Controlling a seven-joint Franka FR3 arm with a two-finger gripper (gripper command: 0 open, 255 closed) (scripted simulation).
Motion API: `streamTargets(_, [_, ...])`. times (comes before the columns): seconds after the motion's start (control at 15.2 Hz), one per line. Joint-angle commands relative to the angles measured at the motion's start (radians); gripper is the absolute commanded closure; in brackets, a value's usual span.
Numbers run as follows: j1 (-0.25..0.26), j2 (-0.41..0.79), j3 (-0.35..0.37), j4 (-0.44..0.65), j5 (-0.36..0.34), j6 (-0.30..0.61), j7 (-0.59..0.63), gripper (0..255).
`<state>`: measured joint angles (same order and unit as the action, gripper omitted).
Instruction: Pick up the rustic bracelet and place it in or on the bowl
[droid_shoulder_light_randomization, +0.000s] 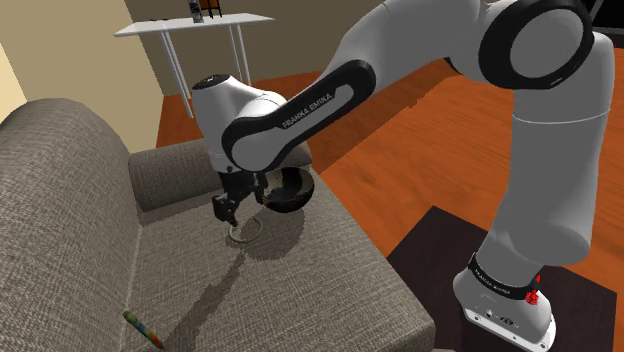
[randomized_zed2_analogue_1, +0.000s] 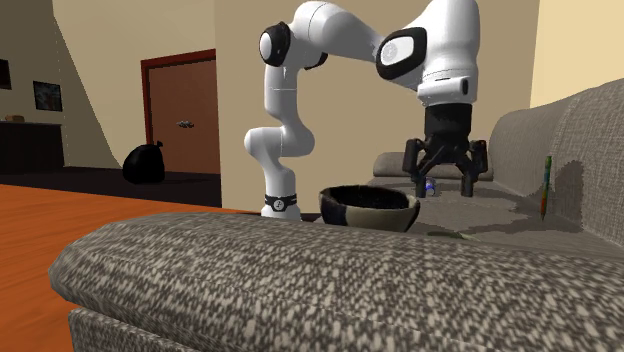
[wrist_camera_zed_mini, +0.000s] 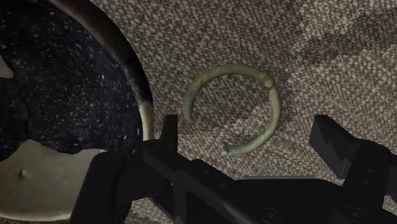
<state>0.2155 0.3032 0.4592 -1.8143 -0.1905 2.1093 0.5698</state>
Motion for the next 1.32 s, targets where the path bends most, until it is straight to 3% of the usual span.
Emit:
streamTargets(0.0, [0.037,0.086,-0.003,0.078,-0.042,-0.006,0.031,0])
streamTargets(0.2, [0.087,0.186,-0.013,0.183,-0.083,-0.024,0.055,0])
streamTargets(0.73, [0.095,0.234,-0.029,0.151,-0.109,0.052,0.071,0])
streamTargets(1.19, [0.094,0.234,-0.029,0.151,-0.109,0.052,0.071,0])
streamTargets(1.25, [0.094,0.234,-0.029,0.151,-0.109,0.052,0.071,255])
